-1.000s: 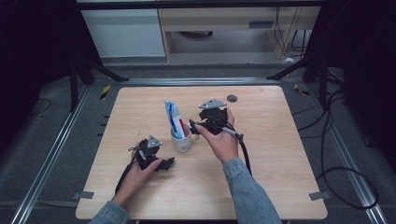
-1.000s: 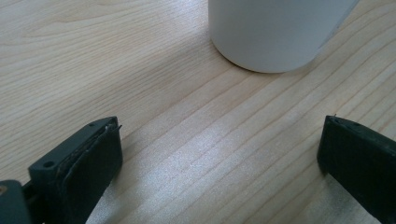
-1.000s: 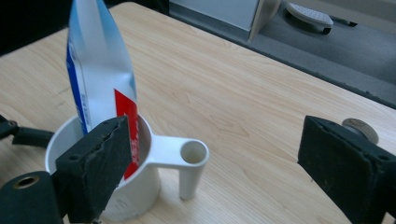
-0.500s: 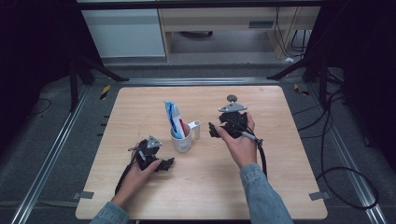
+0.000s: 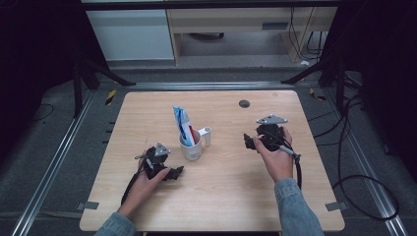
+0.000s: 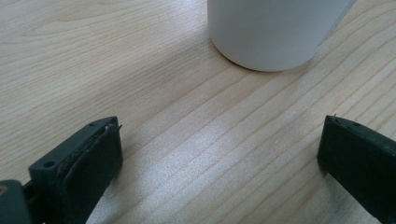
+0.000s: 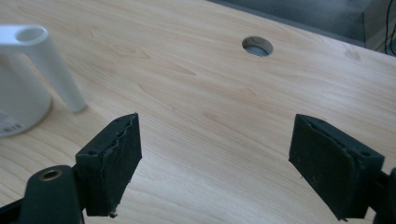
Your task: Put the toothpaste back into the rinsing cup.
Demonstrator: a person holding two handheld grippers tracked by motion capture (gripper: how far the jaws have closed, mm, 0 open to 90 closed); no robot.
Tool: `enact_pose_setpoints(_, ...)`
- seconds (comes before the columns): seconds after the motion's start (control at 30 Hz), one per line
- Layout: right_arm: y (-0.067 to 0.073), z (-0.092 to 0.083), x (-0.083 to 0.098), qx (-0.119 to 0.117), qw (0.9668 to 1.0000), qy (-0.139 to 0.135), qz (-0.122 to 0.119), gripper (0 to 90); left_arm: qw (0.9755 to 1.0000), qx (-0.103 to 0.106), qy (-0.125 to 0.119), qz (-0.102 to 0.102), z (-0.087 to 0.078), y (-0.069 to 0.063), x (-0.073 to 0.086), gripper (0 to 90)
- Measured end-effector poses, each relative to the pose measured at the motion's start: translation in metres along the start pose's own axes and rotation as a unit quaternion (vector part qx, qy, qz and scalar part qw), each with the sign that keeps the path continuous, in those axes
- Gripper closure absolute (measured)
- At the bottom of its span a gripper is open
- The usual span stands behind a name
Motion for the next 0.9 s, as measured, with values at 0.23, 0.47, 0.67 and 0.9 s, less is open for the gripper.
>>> enact_pose_setpoints(0.23, -0.011, 0.005, 0.022, 0.004, 0.9998, 0.019, 0.011, 16.0, 1.0000, 0.000, 0.000, 0.000, 0.000, 0.000, 0.000, 0.0)
enact_pose_setpoints(0.47, -0.014, 0.013, 0.043, 0.006, 0.9990, 0.031, 0.031, 16.0, 1.0000, 0.000, 0.000, 0.000, 0.000, 0.000, 0.000, 0.0)
enact_pose_setpoints(0.67, -0.015, 0.026, 0.063, 0.006, 0.9979, 0.047, 0.044, 16.3, 1.0000, 0.000, 0.000, 0.000, 0.000, 0.000, 0.000, 0.0)
enact_pose_setpoints(0.9, -0.023, 0.033, 0.071, 0.019, 0.9972, 0.054, 0.048, 15.8, 1.0000, 0.000, 0.000, 0.000, 0.000, 0.000, 0.000, 0.0)
Point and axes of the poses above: each handheld gripper's, and its own axes: z roughly forward along the jaws, x roughly out of its underside, y roughly to its left, the point moved 1 cm from there along z, roughly forward along the jaws
